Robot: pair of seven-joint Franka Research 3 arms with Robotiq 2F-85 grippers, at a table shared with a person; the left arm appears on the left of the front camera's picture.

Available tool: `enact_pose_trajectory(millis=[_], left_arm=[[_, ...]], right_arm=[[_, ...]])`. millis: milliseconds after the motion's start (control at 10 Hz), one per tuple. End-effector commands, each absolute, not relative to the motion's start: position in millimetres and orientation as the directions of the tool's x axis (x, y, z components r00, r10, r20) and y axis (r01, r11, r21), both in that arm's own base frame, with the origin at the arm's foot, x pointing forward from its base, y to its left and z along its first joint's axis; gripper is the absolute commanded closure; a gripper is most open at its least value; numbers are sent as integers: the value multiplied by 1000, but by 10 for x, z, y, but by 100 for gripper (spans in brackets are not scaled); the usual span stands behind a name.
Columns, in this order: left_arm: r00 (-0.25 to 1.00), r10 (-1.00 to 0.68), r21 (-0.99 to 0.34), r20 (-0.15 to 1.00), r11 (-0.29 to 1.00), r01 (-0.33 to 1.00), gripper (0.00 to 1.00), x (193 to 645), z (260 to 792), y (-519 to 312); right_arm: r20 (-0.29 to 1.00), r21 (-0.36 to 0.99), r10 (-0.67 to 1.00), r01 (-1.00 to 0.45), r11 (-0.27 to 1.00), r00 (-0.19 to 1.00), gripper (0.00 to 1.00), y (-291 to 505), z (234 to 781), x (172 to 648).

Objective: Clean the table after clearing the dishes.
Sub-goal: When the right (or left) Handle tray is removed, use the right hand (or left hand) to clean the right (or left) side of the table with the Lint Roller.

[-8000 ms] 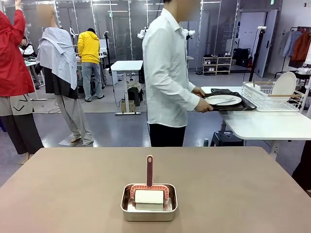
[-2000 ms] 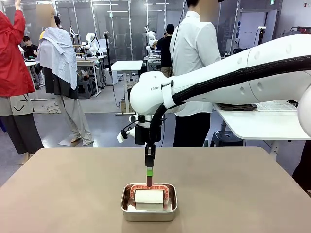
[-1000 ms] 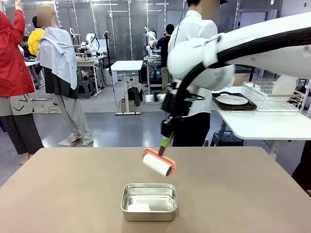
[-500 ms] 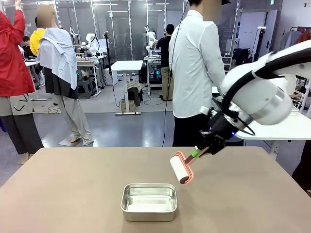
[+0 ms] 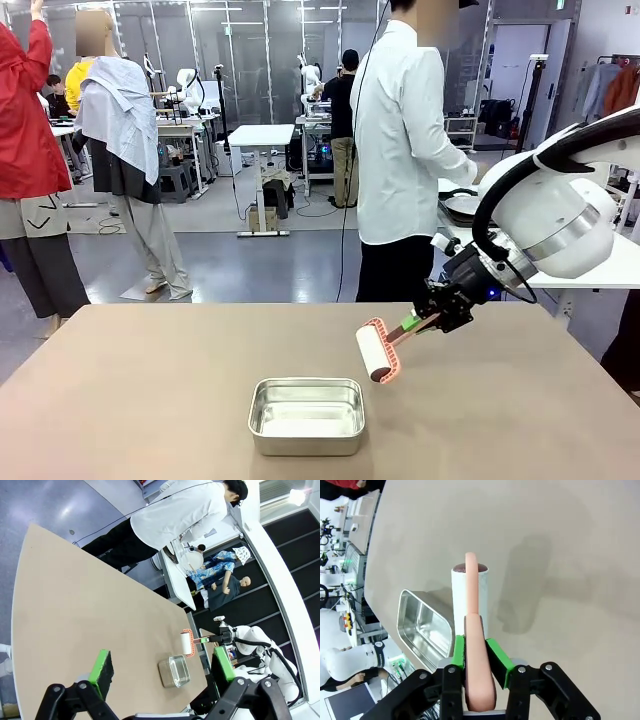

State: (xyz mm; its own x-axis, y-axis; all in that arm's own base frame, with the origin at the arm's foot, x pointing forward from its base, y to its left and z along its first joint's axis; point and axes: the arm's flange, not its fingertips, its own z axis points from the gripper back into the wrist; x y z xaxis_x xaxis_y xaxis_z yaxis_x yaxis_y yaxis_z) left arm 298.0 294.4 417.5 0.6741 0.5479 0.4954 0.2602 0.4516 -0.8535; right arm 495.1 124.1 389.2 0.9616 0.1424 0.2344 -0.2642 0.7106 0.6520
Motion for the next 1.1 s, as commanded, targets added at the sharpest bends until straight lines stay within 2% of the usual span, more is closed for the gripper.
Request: enact_pose_trajectory(millis=[0, 300, 400, 500, 700, 900, 1000], left_arm=[[659, 554, -850, 509, 445, 283, 0, 2940, 4178, 2938], [659, 554, -850, 509, 445, 283, 0, 2940, 4178, 2938], [659, 554, -850, 509, 445, 283, 0, 2940, 4178, 2938], [659, 554, -850, 509, 445, 283, 0, 2940, 4178, 2938], [659, 554, -850, 509, 445, 283, 0, 2940, 4178, 2938], [659, 554, -850, 509, 445, 283, 0, 2940, 4178, 2938], [659, 554, -850, 509, 445, 283, 0, 2940, 4178, 2938]], right_arm=[[223, 658, 119, -240, 714, 968, 100, 1175, 3944, 4929], [223, 658, 119, -240, 714, 968, 100, 1175, 3944, 4929], [232, 653, 128, -252, 714, 964, 77, 1165, 3892, 4962], [162, 719, 84, -176, 673, 983, 77, 989, 3863, 5062], [117, 748, -23, -73, 660, 993, 77, 846, 3756, 5127], [37, 789, -25, -14, 614, 999, 77, 791, 3616, 5173], [18, 776, -20, -1, 631, 1000, 77, 813, 3565, 5188]])
